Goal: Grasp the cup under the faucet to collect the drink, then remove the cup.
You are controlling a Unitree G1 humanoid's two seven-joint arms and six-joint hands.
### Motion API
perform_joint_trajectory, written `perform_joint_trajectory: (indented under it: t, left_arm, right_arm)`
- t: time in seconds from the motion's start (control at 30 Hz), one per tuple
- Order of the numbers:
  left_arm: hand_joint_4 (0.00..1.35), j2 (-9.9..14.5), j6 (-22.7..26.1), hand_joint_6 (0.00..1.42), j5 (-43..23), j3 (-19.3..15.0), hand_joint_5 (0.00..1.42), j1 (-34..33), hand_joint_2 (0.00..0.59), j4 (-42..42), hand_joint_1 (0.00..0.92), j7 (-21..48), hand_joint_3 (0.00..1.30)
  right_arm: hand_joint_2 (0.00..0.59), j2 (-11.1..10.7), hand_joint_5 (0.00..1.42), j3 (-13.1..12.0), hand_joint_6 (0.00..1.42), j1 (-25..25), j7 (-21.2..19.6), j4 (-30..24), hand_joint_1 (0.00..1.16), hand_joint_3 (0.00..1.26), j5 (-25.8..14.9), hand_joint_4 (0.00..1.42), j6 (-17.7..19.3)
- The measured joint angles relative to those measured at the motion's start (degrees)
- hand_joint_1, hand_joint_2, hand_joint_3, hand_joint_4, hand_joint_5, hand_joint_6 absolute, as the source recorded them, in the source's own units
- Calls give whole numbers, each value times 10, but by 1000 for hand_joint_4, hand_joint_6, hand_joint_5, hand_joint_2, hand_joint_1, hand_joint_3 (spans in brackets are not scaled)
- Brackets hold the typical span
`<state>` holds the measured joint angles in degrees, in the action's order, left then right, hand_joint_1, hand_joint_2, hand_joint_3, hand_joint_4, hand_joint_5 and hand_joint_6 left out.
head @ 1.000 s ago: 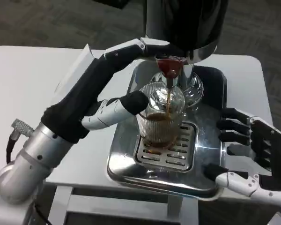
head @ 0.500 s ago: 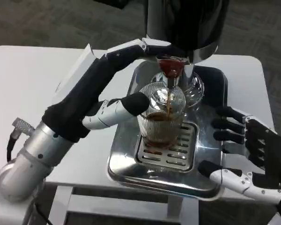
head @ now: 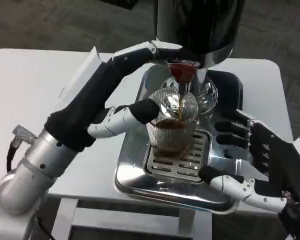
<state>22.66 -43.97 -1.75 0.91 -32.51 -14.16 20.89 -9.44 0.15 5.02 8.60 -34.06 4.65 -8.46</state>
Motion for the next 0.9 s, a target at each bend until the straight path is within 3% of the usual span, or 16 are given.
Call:
perform_joint_trajectory:
  t: [0.9]
  left_arm:
    - [440,0,-2,381,1,3,457,-11,96,-13,0,0,591]
  right_arm:
    - [146,6,328,14,356,-66,-26,111,892,172,21,277,56]
